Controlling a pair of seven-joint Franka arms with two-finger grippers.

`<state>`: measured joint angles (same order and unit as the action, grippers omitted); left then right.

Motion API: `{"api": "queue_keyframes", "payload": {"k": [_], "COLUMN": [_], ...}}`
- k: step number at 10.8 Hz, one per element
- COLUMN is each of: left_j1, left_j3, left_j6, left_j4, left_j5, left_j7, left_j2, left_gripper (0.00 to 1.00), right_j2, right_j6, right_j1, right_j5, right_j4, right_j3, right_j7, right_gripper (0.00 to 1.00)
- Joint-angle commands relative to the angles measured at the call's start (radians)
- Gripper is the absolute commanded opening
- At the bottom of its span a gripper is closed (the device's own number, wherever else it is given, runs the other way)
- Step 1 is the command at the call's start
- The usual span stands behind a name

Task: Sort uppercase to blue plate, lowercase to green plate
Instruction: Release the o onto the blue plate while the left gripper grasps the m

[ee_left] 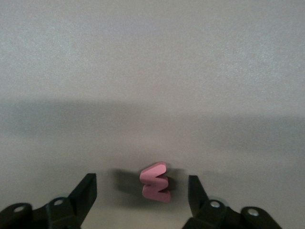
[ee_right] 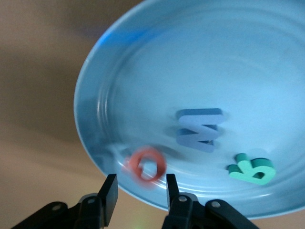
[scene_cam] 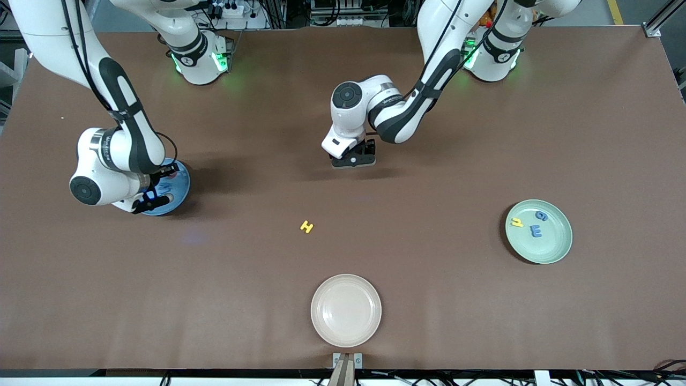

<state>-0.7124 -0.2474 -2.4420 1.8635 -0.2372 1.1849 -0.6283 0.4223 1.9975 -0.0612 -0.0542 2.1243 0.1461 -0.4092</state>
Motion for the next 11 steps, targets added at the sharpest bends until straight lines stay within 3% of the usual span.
{"api": "queue_keyframes", "payload": {"k": [1, 2, 3, 9, 11], "left_j1": [-0.004, -0.005, -0.004, -0.004, -0.004], "left_j3": [0.007, 0.007, 0.008, 0.010, 0.013], "left_j6": [-0.031, -0.032, -0.032, -0.032, -0.032], "left_j4": [0.008, 0.008, 0.008, 0.003, 0.003], "left_j5": [-0.031, -0.031, -0.031, -0.030, -0.030], "left_j7": [0.032, 0.030, 0.024, 0.024, 0.024], "left_j2": [-0.004, -0.007, -0.008, -0.021, -0.022], "left_gripper": [0.79, 0.77, 0.74, 0.62, 0.50], "right_j2": [-0.028, -0.028, -0.028, -0.043, -0.045], "right_j6": [-0.005, -0.005, -0.009, -0.169, -0.219], "right_j1": [0.003, 0.003, 0.003, -0.006, -0.014], "right_j5": [-0.026, -0.024, -0.026, -0.029, -0.027], "right_j4": [0.028, 0.028, 0.026, -0.115, -0.170], "right_j3": [0.000, 0.000, -0.002, -0.007, -0.008], "right_j7": [-0.011, -0.010, -0.010, 0.050, 0.079], "right_gripper": [0.65, 0.75, 0.77, 0.78, 0.78]}}
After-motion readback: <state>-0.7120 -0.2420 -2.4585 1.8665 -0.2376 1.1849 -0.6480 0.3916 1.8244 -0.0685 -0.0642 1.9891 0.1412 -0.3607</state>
